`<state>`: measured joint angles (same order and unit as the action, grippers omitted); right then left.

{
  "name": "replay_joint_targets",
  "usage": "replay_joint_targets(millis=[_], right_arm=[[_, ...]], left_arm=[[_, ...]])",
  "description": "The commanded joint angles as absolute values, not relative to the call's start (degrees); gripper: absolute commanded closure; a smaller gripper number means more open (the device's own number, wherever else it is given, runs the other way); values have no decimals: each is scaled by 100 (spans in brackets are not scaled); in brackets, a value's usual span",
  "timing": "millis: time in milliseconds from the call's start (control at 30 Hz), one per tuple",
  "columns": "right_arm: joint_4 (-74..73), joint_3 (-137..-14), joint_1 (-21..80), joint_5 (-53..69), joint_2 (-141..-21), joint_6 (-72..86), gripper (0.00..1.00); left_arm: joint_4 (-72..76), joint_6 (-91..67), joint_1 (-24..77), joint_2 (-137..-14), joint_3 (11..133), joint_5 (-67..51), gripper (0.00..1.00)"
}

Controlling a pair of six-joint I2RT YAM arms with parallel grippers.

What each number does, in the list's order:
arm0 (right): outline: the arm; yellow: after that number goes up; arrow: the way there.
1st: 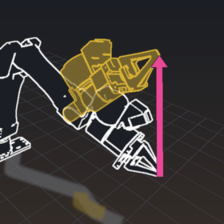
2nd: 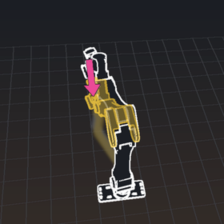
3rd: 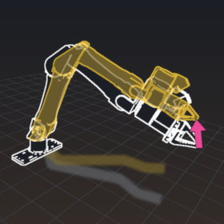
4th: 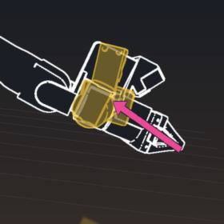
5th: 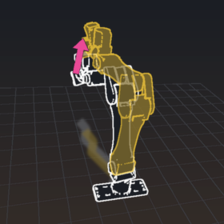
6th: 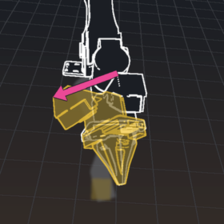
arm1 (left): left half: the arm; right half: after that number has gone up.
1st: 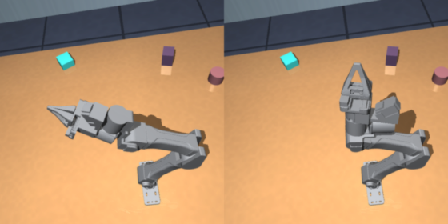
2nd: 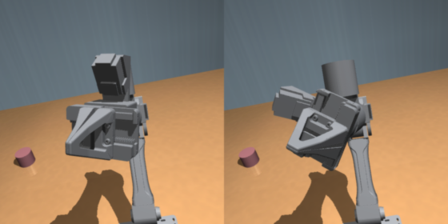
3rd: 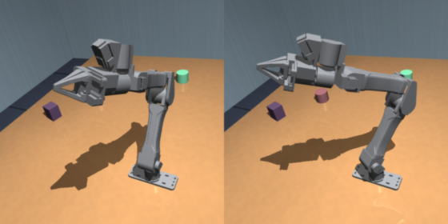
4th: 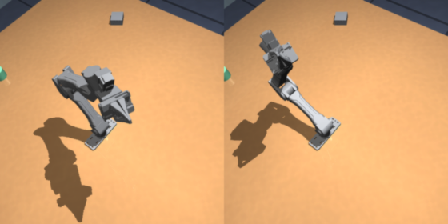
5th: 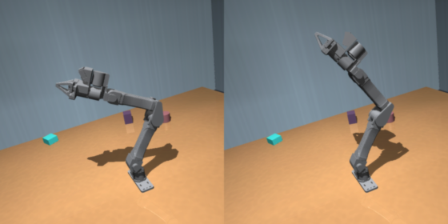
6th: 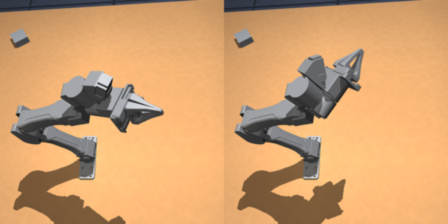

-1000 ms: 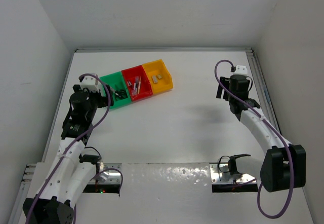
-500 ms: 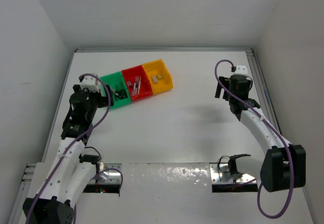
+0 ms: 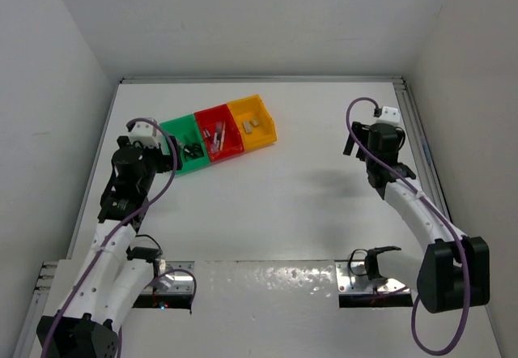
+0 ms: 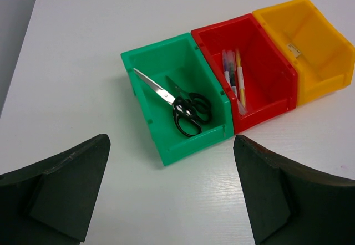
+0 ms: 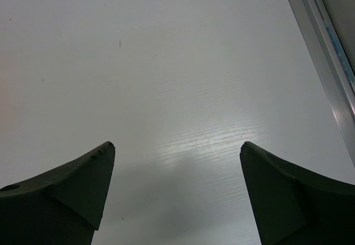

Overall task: Sort the stationery into containers
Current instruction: Reset both arms

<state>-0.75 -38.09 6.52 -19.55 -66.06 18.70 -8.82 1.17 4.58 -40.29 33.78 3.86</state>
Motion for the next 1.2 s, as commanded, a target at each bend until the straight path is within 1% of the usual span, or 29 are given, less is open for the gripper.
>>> replay_joint_targets(millis=[0, 1167], right_arm=[[413, -3700, 694, -2065, -6416, 1951, 8], [343, -3823, 721, -1819, -6425, 1784, 8]], left_arm=[[-686, 62, 519, -4017, 3340, 396, 8], [-650, 62, 519, -4017, 3313, 395, 8]])
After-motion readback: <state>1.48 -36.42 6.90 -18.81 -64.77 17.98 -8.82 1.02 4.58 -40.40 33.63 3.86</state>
